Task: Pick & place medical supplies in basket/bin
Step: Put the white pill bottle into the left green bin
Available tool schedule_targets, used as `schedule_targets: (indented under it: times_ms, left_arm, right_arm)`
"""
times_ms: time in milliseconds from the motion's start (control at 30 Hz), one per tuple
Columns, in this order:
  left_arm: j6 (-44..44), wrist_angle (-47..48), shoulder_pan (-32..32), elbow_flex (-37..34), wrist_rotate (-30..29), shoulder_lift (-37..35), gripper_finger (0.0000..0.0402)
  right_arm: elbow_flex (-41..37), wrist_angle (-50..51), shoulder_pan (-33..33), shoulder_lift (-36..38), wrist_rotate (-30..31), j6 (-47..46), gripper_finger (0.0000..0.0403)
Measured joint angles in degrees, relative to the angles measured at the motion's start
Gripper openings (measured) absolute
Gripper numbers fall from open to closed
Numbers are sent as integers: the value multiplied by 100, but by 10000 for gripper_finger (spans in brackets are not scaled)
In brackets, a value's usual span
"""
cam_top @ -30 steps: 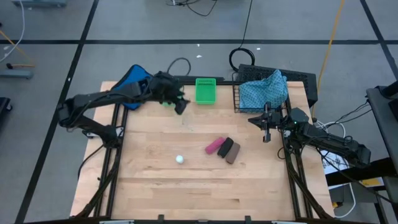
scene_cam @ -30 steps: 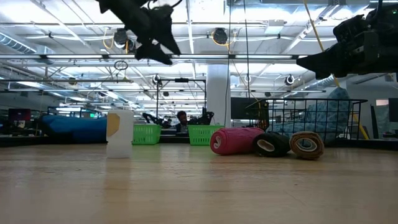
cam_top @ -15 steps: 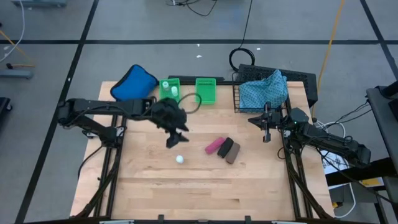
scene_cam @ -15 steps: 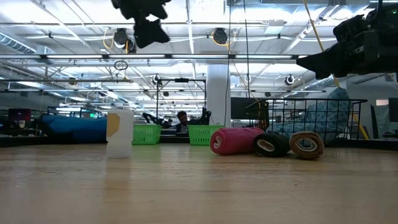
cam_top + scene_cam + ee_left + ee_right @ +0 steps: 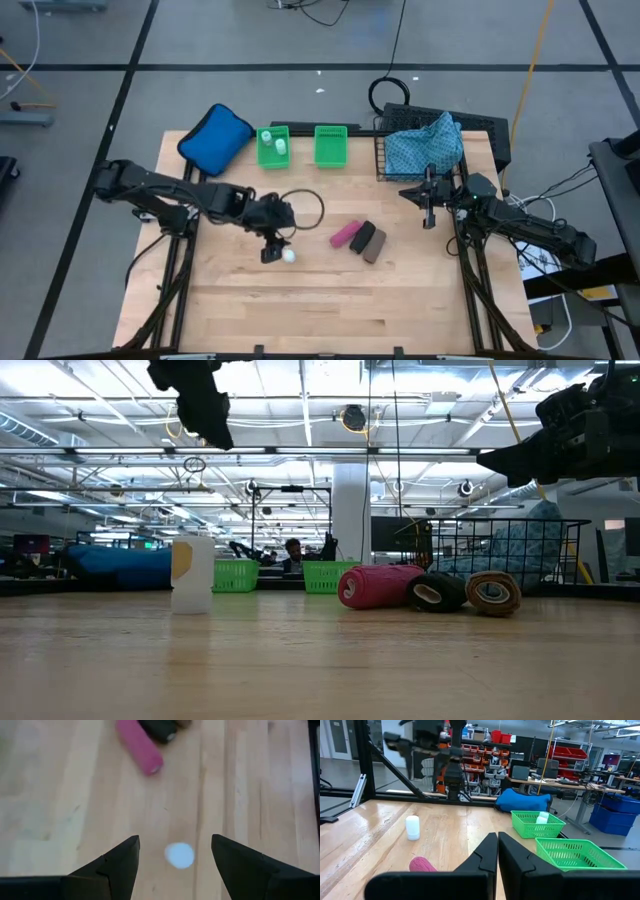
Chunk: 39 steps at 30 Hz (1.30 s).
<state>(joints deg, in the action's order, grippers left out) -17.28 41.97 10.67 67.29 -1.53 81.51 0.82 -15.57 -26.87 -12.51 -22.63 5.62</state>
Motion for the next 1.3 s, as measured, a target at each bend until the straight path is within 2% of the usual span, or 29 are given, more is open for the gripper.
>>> schedule_targets:
  times_ms: [300,567,1300]
  left_arm:
    - [57,-63,455,0,150,974,236]
    - [96,-64,473,-2,147,1685,230]
    - [375,-39,468,-4,98,1828,230]
  right_arm:
    - [-2,-15,-2,-12,0,-1,4]
    - [-2,-15,0,-33,1,-1,4]
    - [-1,-17,-1,-33,0,1,4]
